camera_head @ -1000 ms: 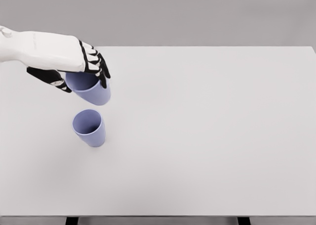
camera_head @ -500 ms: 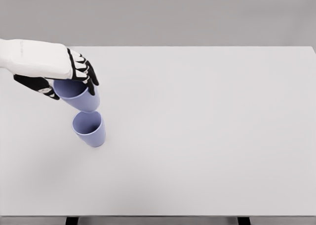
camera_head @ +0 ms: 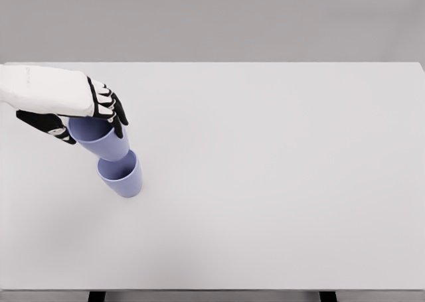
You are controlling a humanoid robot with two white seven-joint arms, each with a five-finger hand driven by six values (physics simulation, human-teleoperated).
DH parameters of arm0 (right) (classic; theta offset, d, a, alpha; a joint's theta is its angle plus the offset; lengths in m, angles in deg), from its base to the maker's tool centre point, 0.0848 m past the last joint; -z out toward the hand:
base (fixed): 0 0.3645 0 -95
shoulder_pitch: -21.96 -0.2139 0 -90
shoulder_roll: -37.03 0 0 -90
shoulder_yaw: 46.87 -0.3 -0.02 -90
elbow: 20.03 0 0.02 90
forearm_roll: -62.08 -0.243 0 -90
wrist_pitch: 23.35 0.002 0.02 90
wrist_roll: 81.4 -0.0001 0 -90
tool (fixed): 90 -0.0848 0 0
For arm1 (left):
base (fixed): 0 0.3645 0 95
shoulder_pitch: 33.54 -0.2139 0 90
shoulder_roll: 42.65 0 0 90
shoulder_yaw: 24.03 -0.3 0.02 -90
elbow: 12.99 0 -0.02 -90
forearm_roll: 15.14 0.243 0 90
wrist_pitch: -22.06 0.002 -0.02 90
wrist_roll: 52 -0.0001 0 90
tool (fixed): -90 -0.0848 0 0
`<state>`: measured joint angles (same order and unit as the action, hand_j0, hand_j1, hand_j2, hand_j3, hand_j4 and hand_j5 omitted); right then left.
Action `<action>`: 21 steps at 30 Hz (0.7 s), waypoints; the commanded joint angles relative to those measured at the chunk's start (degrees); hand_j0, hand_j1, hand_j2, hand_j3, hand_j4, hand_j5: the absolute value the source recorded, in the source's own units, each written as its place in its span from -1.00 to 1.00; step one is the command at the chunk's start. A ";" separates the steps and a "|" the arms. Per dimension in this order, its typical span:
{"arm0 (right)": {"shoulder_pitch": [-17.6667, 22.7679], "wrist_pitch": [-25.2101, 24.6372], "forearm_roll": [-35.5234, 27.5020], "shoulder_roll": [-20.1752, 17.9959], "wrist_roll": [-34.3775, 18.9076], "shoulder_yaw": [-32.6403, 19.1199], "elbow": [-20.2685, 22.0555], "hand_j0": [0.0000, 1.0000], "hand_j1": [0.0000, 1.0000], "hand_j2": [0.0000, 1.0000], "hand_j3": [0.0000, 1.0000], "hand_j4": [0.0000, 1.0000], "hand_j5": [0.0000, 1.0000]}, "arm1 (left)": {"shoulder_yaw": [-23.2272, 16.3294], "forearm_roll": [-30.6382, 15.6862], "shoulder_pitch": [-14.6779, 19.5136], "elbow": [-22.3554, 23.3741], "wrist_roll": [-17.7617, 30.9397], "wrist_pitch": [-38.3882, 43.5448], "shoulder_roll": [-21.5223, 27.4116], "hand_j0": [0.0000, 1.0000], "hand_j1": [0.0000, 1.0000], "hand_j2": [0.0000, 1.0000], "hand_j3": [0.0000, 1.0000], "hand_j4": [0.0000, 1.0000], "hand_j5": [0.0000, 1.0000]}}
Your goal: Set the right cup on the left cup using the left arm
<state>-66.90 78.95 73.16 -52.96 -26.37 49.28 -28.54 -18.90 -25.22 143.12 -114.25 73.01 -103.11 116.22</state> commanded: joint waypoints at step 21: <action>0.00 0.09 0.09 0.00 -0.03 0.01 -0.02 1.00 1.00 1.00 1.00 1.00 1.00 | -2.14 -0.81 0.00 0.00 -0.01 0.17 -0.23 0.25 0.25 0.25 0.25 0.25 0.25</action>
<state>-66.90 78.97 73.17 -52.96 -26.37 49.28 -28.54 -21.12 -25.72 143.12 -114.25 73.01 -103.11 116.00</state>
